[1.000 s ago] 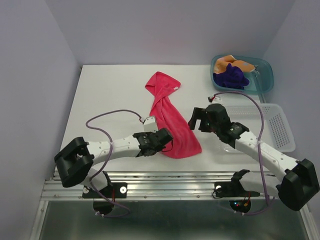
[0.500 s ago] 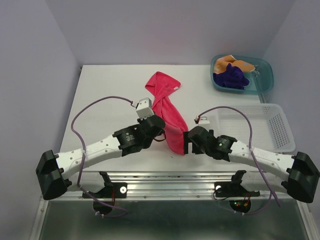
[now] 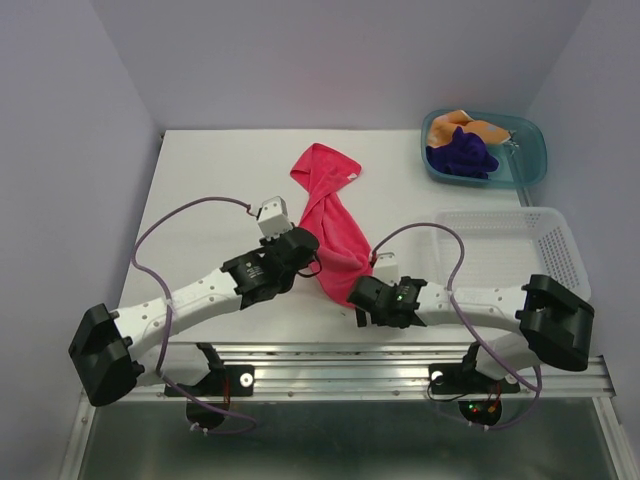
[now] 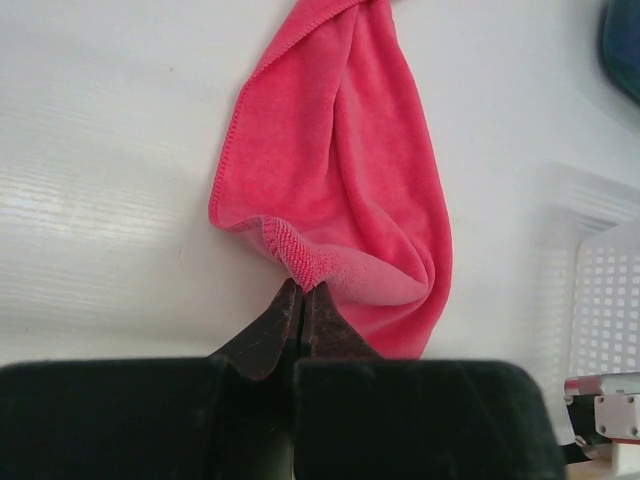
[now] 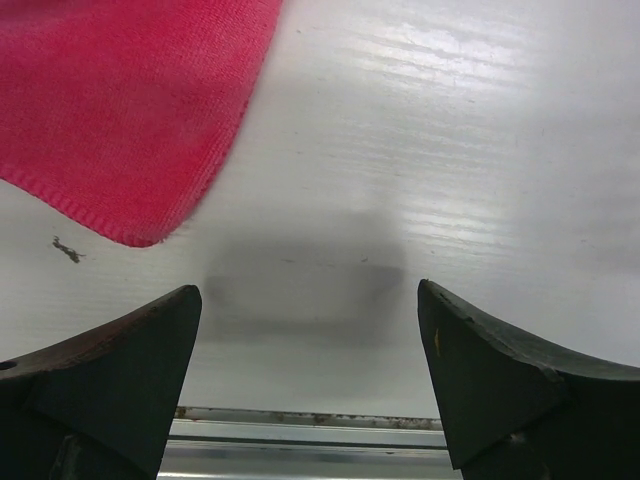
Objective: Fold and stack the towels
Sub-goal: Flatten out the crumpled towel
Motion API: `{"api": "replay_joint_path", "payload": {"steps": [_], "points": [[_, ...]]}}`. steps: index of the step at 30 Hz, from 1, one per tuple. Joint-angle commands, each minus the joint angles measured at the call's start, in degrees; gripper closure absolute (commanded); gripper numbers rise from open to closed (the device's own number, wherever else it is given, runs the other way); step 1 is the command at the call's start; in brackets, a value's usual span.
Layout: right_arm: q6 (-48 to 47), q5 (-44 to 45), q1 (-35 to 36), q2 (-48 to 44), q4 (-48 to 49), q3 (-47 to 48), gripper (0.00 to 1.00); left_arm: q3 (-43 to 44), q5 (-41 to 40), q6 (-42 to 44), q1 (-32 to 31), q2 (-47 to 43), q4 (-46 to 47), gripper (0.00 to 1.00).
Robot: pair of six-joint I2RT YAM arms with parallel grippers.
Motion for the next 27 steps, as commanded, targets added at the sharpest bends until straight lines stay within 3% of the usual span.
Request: {"api": "replay_joint_path", "payload": {"steps": [1, 10, 20, 27], "points": [[1.1, 2.4, 0.4, 1.4, 4.4, 3.6, 0.07, -2.0, 0.2, 0.4, 1.2, -3.2, 2.3, 1.0], [5.0, 3.2, 0.4, 0.6, 9.3, 4.3, 0.21, -3.4, 1.3, 0.5, 1.8, -3.2, 3.2, 1.0], [6.9, 4.7, 0.2, 7.5, 9.5, 8.1, 0.28, -4.8, 1.6, 0.4, 2.0, -4.4, 3.5, 1.0], [8.9, 1.4, 0.2, 9.8, 8.0, 7.0, 0.51, -6.2, 1.6, -0.1, 2.1, -6.3, 3.9, 1.0]]}}
